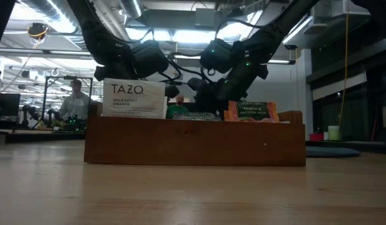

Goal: Pick & Place Tea
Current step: Put the bottom purple tea bag into the middle section of the wooden organizer

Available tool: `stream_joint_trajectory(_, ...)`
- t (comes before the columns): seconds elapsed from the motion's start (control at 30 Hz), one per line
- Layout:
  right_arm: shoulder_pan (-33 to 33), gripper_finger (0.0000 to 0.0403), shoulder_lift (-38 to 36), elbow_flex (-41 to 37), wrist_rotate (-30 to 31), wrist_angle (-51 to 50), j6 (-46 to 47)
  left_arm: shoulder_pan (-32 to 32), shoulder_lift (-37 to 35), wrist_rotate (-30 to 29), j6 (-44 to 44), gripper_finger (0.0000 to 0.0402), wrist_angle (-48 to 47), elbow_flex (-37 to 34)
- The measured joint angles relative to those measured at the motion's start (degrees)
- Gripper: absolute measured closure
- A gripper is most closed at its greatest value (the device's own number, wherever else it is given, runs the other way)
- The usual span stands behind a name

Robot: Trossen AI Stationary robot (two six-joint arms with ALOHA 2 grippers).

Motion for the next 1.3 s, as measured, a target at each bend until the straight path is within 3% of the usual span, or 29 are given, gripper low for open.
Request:
stream_joint_trajectory(0.37,-0.63,0.0205,0.36,0.00,-1.61,1.69,-0.07,0.00,0.15,0.58,-0.31,0.0399,1.11,-0.13)
stream_joint_trajectory(0.73,-0.36,0.0207,0.36,0.00,-3.66,1.41,2.98,-0.13,0.13,4.85,6.25,0.0399,-0.06,-0.07)
stream_joint_trajectory(1.03,1.52,0.0207,0.36,-0.06,-1.71,-1.08,4.51,-0.42,0.13,4.66,7.57,0.0399,-0.10,-0.07)
stream_joint_trajectory(1.3,1.53,0.0207,0.95,-0.63,-3.68,0.08,6.01,-0.44,0.13,4.52,8.96,0.0399,0.08,-0.09)
